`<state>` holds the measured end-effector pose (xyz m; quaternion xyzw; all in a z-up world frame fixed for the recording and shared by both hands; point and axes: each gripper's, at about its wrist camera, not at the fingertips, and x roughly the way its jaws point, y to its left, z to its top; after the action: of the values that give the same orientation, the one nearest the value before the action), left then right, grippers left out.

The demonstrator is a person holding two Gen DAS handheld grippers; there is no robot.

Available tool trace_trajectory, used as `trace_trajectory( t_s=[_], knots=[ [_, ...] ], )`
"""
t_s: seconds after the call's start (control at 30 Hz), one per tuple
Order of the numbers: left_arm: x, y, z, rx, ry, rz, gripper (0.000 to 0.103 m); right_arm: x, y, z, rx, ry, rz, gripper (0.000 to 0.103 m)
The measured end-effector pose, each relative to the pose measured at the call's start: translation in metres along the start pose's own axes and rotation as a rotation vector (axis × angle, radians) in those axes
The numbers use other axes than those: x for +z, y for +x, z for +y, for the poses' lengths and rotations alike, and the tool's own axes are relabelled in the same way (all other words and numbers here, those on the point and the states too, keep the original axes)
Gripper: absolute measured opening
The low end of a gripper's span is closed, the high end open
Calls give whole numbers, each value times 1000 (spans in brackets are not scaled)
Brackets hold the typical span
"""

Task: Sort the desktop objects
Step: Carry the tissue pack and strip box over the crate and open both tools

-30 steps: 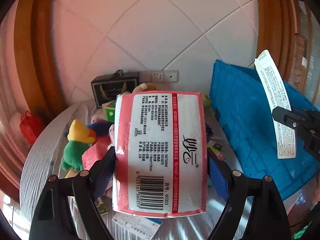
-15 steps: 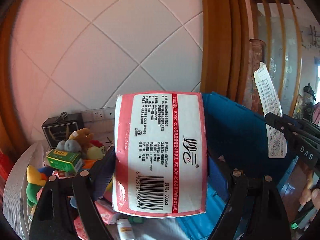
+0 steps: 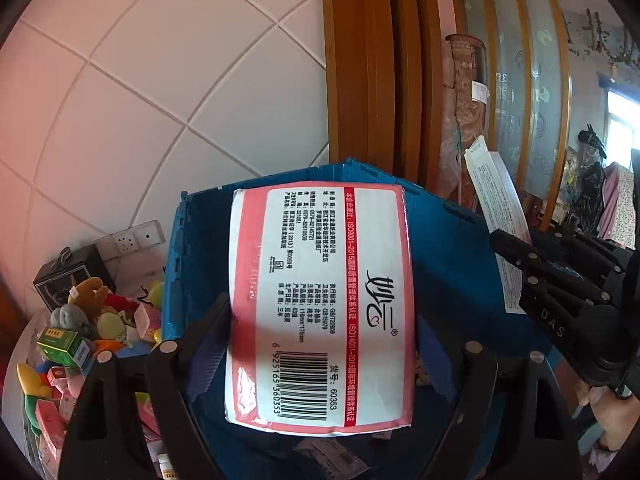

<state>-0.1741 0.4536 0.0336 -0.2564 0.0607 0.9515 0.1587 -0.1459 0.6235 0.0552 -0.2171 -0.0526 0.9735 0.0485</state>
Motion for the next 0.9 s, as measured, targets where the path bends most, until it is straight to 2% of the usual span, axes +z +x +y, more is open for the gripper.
trace_trajectory(
  t_s=[0.07, 0.23, 0.37, 0.47, 0.77, 0.8, 0.87, 0.9],
  knots=[
    [-1, 10, -1, 14, 1, 22, 85, -3, 7, -4, -9, -13, -10, 21],
    [-1, 17, 6, 47, -35, 56, 85, -9, 28, -11, 34, -5, 2, 21],
    [-3, 26, 9, 24, -55, 117, 86, -11, 37, -13, 34, -9, 12, 21],
    [-3, 28, 5, 23, -44, 136, 86, -12, 48, -19, 48, 31, 74, 21],
    [-2, 22, 0, 44, -16, 98, 89, -11, 49, -16, 30, 27, 79, 22],
    [-2, 21, 0, 44, -16, 95, 89, -11, 48, -15, 27, 26, 79, 24],
    [-2, 22, 1, 40, -18, 96, 89, -11, 49, -16, 26, 30, 81, 36],
    [-2, 22, 2, 39, -19, 96, 89, -10, 47, -16, 30, 33, 79, 50]
  ],
)
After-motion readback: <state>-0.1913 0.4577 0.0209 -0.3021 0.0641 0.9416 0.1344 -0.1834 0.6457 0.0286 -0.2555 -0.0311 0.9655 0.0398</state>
